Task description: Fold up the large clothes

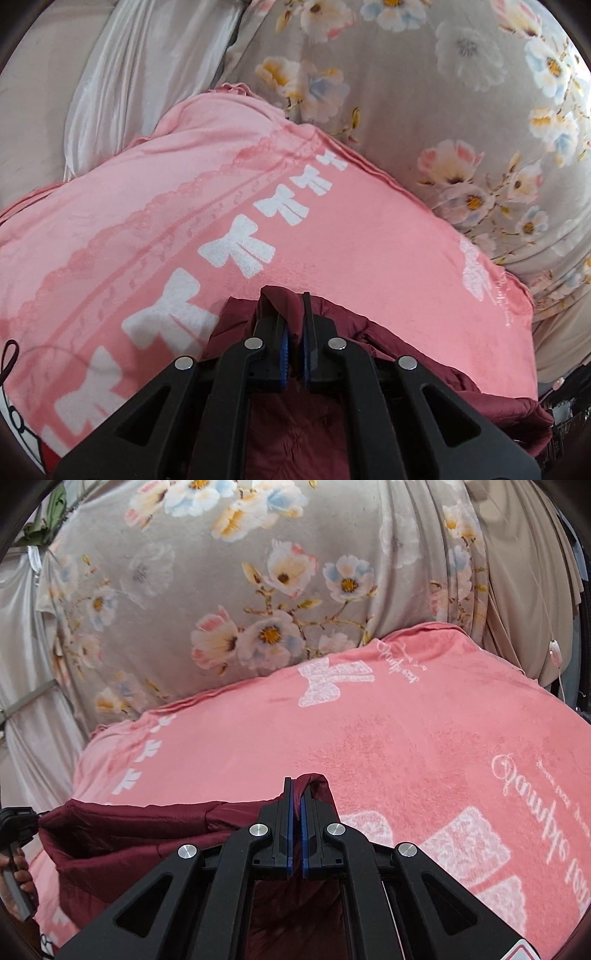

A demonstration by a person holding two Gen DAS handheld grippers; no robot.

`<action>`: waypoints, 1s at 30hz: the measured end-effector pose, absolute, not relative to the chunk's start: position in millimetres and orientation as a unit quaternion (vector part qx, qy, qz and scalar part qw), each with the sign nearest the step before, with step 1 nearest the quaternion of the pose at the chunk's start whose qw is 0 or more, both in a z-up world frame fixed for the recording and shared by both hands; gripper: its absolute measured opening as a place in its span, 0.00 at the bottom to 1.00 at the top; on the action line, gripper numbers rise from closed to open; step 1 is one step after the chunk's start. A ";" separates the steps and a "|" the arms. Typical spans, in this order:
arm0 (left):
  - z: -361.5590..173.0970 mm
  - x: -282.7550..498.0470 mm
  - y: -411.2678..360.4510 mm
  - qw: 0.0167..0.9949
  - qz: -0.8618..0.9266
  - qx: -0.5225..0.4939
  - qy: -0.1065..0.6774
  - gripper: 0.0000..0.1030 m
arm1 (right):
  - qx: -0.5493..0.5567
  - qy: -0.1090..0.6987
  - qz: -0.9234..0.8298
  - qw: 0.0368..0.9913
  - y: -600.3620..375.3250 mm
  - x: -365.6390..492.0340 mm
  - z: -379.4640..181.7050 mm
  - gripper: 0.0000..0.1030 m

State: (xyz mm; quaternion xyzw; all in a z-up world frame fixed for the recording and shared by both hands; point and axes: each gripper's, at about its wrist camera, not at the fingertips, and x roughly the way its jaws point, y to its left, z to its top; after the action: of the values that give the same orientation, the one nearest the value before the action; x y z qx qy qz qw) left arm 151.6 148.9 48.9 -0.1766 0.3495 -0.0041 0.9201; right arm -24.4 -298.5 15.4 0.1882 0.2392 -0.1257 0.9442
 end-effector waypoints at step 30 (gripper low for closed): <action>64.6 153.9 90.0 0.956 0.008 -0.027 0.291 0.68 | 0.139 0.207 -0.166 0.954 -248.2 -21.6 39.1 0.18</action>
State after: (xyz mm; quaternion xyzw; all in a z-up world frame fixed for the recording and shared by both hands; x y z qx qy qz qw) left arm 153.9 90.0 64.6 -0.0267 0.2912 0.0076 0.9563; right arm -21.6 -248.2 39.1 0.1391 0.2070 -0.1660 0.9541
